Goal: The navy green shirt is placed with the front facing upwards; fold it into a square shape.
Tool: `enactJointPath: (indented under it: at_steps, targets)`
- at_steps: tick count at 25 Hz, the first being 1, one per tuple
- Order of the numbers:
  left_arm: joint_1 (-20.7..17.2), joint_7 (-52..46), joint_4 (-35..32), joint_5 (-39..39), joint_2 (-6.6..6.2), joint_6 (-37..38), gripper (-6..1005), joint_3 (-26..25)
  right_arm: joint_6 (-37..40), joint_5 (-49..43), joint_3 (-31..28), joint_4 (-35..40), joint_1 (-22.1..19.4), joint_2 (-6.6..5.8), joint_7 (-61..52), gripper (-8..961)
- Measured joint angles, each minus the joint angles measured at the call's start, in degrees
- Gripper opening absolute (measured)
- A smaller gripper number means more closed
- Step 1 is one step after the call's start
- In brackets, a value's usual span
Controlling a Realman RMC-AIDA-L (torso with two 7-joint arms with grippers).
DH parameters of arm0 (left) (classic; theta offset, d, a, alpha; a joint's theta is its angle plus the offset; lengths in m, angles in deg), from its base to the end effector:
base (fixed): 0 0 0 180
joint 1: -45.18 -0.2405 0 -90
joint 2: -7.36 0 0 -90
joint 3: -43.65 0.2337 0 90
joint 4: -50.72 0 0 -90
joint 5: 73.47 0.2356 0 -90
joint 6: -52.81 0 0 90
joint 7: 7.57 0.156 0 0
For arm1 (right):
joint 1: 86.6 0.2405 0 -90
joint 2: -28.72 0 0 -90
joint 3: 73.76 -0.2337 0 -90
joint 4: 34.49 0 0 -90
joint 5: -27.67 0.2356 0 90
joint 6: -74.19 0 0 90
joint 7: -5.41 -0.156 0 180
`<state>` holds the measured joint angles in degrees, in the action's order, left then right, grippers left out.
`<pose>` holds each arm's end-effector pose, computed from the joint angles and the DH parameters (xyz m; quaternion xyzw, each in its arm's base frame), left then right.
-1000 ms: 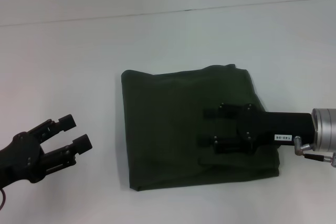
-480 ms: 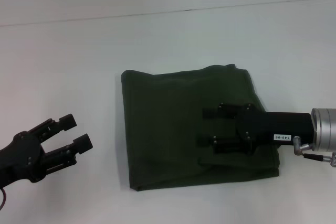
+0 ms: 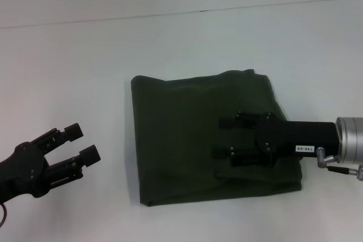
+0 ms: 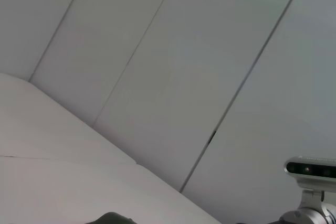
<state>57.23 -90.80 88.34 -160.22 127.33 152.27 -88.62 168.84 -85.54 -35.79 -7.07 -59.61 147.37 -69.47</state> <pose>-0.2874 0.2588 0.0102 -0.8548 -0.3212 -0.3927 0.1096 0.2737 0.2991 -0.0237 -0.9159 0.2608 0.2965 0.0719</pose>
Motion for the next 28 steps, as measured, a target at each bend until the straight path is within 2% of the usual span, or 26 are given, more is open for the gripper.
enactJointPath:
  at_steps: [28]
  targets:
    - [0.5,-0.1,0.0,0.0,0.00,0.0,917,0.2,-0.4,0.0,0.0,0.0,0.3,0.09,0.0,899]
